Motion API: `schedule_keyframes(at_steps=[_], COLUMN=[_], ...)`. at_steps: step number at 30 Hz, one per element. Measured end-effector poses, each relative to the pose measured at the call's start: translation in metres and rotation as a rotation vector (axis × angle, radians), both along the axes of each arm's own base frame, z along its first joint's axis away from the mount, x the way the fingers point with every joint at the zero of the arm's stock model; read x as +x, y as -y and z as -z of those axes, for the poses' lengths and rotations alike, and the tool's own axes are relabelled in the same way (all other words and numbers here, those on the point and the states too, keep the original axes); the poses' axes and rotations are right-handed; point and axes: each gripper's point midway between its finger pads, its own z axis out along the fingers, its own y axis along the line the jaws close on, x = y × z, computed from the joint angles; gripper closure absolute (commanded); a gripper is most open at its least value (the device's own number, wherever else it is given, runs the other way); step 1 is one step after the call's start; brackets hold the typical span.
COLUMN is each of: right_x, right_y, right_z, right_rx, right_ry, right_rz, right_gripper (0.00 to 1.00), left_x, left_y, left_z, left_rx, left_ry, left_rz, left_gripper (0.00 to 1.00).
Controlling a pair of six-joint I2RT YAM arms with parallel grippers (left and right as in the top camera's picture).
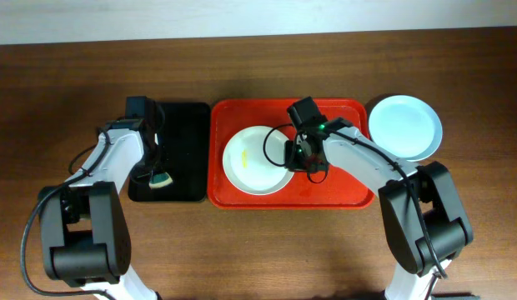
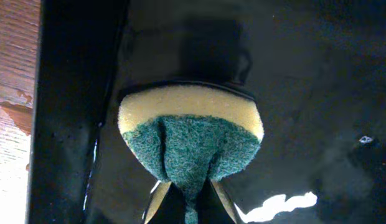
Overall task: Clean dirty plates on tray and stack at the side
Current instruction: 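Hold the stained white plate's rim steady with the right gripper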
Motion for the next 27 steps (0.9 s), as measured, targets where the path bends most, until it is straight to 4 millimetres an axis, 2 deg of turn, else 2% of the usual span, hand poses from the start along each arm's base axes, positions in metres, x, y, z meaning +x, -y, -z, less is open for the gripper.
schedule_keyframes(at_steps=[7,9,19,22,27], right_x=[0.008,0.008,0.009,0.014,0.013], right_y=[-0.003,-0.003,0.006,0.006,0.007], right_z=[-0.007,-0.008,-0.006,-0.007,-0.005], right_rx=[0.0,-0.001,-0.053,-0.059,-0.063], right_ry=[0.033,0.032,0.043,0.066,0.066], right_rz=[-0.053,-0.056,-0.046,-0.042,-0.045], right_gripper=[0.82,0.85,0.85,0.9,0.89], left_x=[0.0,0.0,0.0,0.0,0.0], left_y=[0.0,0.0,0.0,0.0,0.0], left_z=[0.0,0.0,0.0,0.0,0.0], left_rx=[0.0,0.0,0.0,0.0,0.0], left_ry=[0.0,0.0,0.0,0.0,0.0], left_rz=[0.0,0.0,0.0,0.0,0.0], left_gripper=[0.99,0.99,0.98,0.98,0.99])
